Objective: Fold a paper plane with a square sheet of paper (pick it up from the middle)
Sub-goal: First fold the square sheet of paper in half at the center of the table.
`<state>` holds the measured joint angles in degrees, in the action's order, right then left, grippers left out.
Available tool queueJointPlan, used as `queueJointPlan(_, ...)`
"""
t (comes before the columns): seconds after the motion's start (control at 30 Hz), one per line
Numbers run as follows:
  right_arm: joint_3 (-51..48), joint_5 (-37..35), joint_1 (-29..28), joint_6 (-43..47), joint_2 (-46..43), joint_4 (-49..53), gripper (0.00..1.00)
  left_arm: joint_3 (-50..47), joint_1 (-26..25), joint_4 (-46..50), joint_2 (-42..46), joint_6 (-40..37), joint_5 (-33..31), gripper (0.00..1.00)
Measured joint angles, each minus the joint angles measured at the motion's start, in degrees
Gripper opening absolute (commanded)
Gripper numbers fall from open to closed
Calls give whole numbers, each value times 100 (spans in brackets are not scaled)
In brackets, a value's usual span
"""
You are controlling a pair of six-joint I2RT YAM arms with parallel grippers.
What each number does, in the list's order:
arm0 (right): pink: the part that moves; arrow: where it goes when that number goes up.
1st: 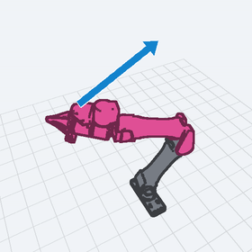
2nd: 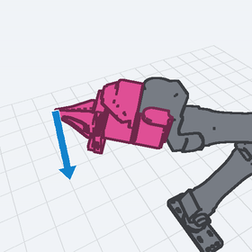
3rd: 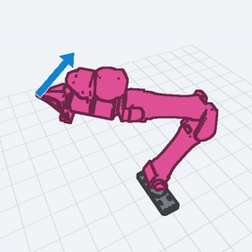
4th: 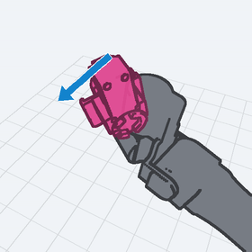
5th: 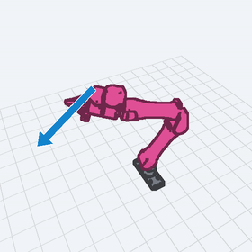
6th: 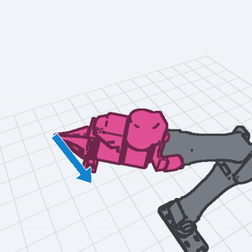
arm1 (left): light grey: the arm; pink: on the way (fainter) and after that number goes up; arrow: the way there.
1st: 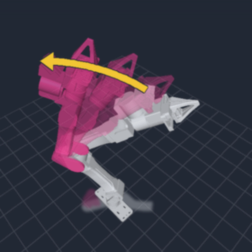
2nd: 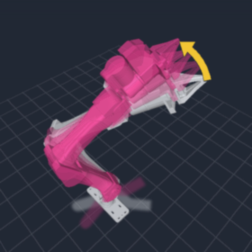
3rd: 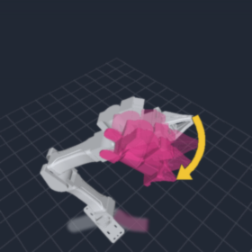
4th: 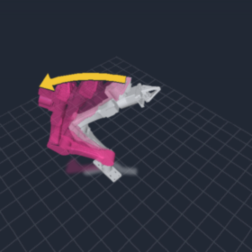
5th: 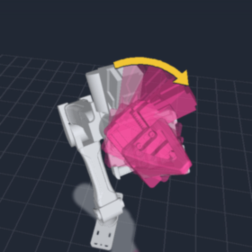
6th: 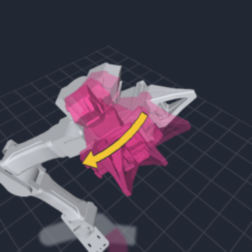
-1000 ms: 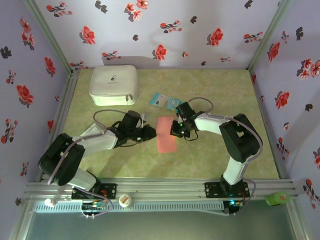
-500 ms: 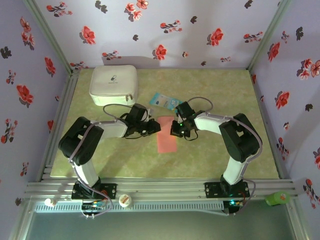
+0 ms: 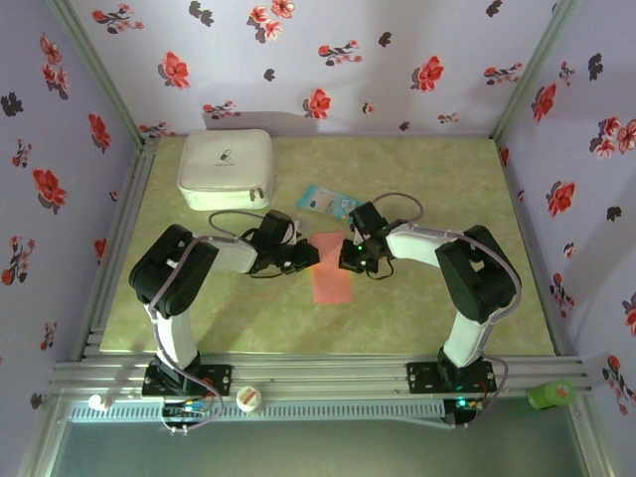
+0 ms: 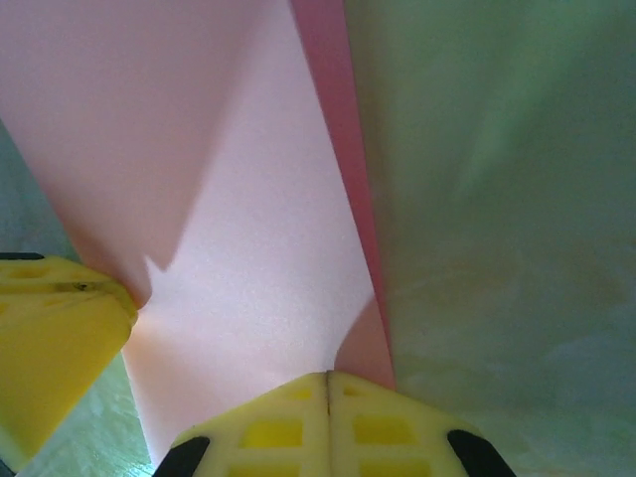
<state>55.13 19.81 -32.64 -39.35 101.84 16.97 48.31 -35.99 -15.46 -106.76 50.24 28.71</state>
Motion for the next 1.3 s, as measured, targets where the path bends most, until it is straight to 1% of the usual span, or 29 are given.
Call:
queueJointPlan(0.13,0,-7,0,2,0,2,0,2,0,13,17,17,-2,16)
queueJointPlan(0.23,0,-13,0,26,-2,4,0,219,2,501,22,17,-87,9)
queueJointPlan(0.3,0,-13,0,39,-2,4,0,463,13,938,22,4,-170,1)
queueJointPlan(0.33,0,-13,0,39,-2,4,0,595,17,1117,22,-2,-192,0)
queueJointPlan(0.4,0,-13,0,39,-2,7,0,861,42,1394,22,-7,-219,0)
queueJointPlan(0.67,0,-17,-4,39,-4,7,0,1298,118,1711,-61,-17,-208,0)
queueJointPlan(0.93,0,-28,-4,39,-4,13,0,1325,216,1762,-498,-101,-188,0)
queueJointPlan(1.13,0,-42,-11,39,-11,26,0,1357,243,1825,-503,-162,-223,0)
queueJointPlan(1.3,0,-52,-11,39,-15,33,0,1528,243,2166,-503,-243,-293,2)
